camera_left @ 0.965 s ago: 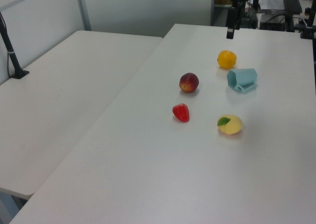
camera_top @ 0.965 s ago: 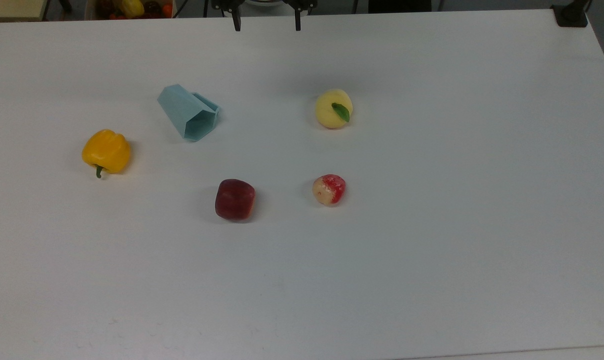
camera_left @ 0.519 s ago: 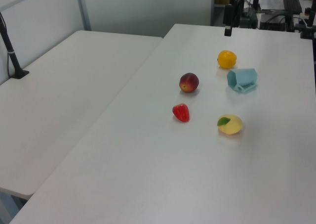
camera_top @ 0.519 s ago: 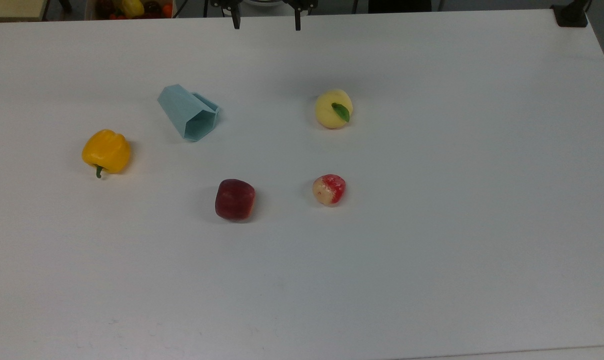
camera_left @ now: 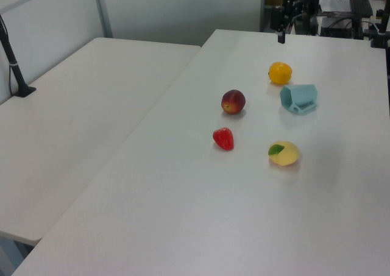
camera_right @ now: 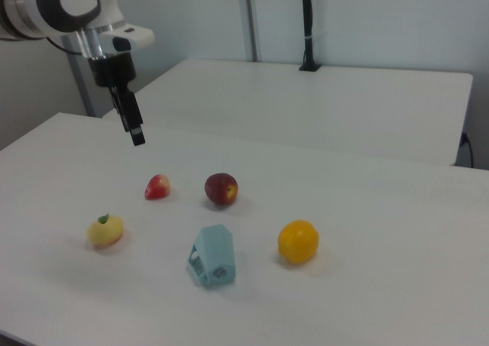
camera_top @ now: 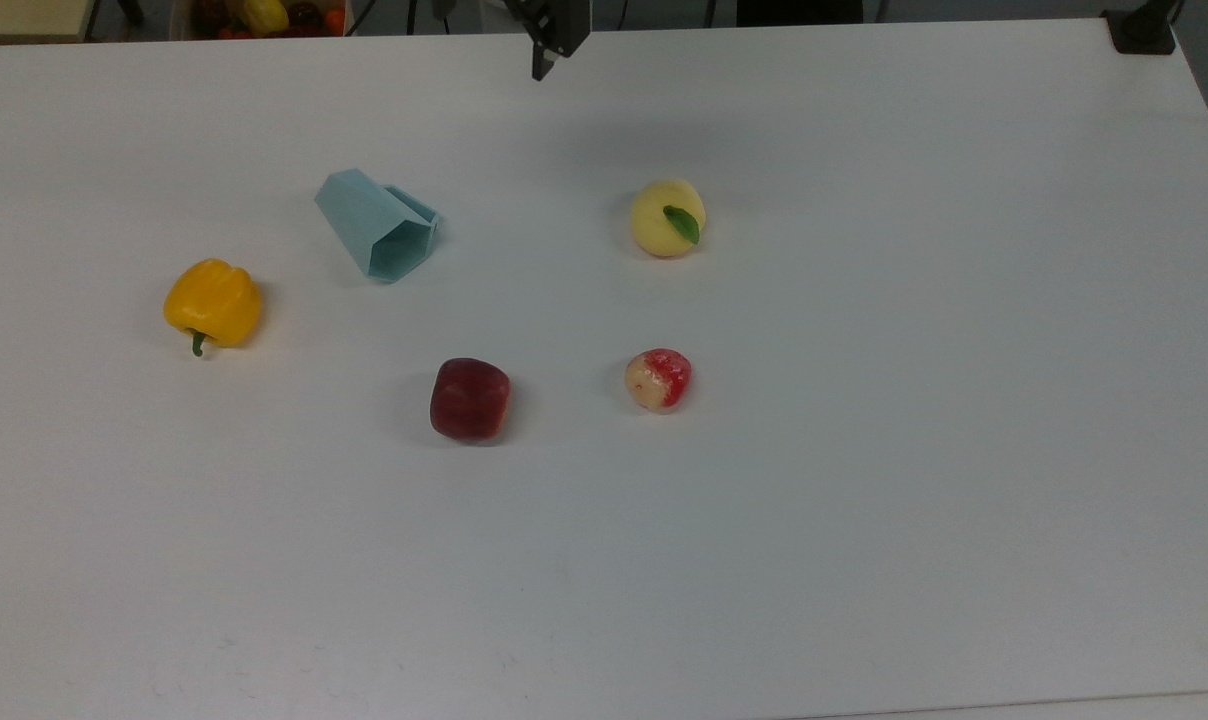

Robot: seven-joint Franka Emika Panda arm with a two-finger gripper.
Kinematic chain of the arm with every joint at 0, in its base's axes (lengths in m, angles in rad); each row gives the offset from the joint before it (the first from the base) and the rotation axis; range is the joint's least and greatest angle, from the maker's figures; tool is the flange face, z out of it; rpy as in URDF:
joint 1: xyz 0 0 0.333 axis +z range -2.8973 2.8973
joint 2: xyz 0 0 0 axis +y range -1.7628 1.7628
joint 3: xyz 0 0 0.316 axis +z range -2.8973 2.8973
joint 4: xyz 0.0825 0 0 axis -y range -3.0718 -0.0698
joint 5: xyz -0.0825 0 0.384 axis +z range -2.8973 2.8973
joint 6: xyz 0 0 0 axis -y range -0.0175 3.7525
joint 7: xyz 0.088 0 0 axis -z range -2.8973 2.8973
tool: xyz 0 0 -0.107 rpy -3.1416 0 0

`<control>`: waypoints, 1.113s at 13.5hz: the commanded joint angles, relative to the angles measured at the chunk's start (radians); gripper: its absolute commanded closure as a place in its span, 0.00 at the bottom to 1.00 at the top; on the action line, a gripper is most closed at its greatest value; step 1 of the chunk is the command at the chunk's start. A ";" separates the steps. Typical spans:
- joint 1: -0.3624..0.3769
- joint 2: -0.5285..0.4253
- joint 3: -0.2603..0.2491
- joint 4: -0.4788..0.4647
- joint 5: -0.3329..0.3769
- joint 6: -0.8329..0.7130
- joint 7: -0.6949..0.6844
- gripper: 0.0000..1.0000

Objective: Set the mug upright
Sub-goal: 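Move the gripper over the tipped light-blue mug and lower it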

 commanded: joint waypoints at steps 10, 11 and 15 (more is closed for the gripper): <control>-0.045 0.384 -0.160 0.200 -0.001 -0.125 0.247 0.00; -0.046 0.404 -0.155 0.194 0.001 -0.101 0.276 0.00; -0.045 0.447 -0.150 0.171 -0.002 -0.010 0.316 0.00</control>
